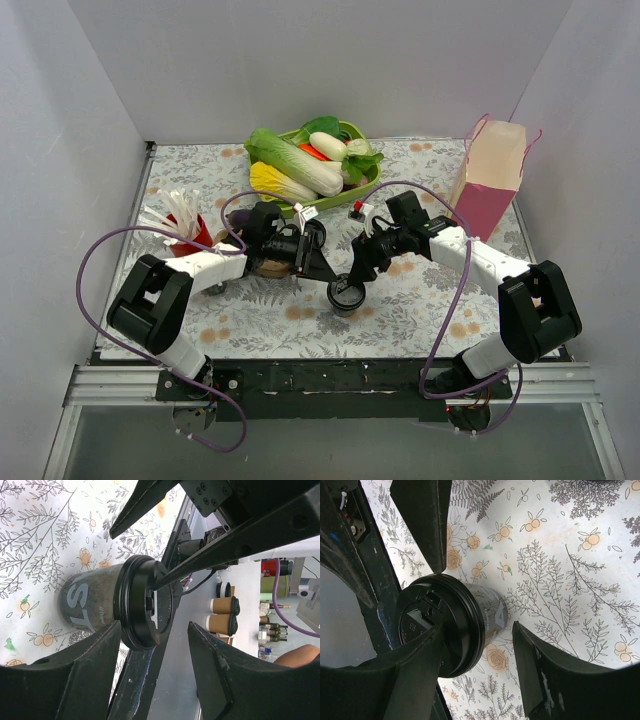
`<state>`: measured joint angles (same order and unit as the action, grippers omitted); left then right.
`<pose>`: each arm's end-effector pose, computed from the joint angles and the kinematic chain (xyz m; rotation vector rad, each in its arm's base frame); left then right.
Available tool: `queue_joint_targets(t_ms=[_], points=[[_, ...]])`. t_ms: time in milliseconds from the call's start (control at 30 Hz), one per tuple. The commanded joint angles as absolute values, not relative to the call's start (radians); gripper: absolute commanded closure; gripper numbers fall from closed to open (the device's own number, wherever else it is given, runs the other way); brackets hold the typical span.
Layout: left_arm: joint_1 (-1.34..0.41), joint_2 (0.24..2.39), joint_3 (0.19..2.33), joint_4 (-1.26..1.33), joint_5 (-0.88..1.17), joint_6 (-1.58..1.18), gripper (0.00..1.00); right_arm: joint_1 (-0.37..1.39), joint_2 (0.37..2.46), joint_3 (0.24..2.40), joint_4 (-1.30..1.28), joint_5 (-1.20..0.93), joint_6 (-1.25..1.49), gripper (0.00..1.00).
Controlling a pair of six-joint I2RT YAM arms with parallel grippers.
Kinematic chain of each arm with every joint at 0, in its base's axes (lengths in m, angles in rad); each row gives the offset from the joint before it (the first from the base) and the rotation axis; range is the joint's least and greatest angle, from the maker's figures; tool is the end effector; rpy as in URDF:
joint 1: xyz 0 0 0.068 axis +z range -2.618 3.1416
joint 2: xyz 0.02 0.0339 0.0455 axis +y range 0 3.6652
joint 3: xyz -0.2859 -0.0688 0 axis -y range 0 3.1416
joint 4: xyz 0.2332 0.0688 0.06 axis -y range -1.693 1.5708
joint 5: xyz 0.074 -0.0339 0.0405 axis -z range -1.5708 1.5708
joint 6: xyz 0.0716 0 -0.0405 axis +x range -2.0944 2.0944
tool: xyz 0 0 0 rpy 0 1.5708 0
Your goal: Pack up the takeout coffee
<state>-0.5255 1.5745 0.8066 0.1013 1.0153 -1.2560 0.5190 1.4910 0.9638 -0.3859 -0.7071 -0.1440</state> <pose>0.2449 -0.2123 0.2115 0.2436 -2.3948 1.6904 0.2439 0.1929 0.2314 -1.0822 2.2020 1.0375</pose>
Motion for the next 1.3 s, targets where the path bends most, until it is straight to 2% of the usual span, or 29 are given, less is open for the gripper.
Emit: queue_joint_targets(t_ms=[0, 500, 833, 1067, 1200, 1267], points=[[-0.523, 1.560, 0.802, 0.126, 1.057, -1.249, 0.44, 0.515, 1.496, 0.954, -0.334, -0.729, -0.127, 0.36], [-0.523, 1.575, 0.755, 0.163, 1.060, -1.250, 0.44, 0.514, 1.494, 0.945, -0.304, -0.741, -0.117, 0.36], [-0.523, 1.557, 0.753, 0.161, 1.065, -1.239, 0.44, 0.492, 1.467, 0.997, -0.310, -0.793, -0.147, 0.26], [-0.523, 1.557, 0.738, 0.153, 1.045, -1.232, 0.44, 0.492, 1.442, 0.985, -0.328, -0.873, -0.216, 0.22], [-0.523, 1.560, 0.727, 0.158, 1.052, -1.227, 0.44, 0.494, 1.399, 0.983, -0.393, -0.974, -0.415, 0.08], [-0.523, 1.563, 0.727, 0.173, 1.058, -1.236, 0.44, 0.494, 1.391, 0.970, -0.394, -0.986, -0.490, 0.05]])
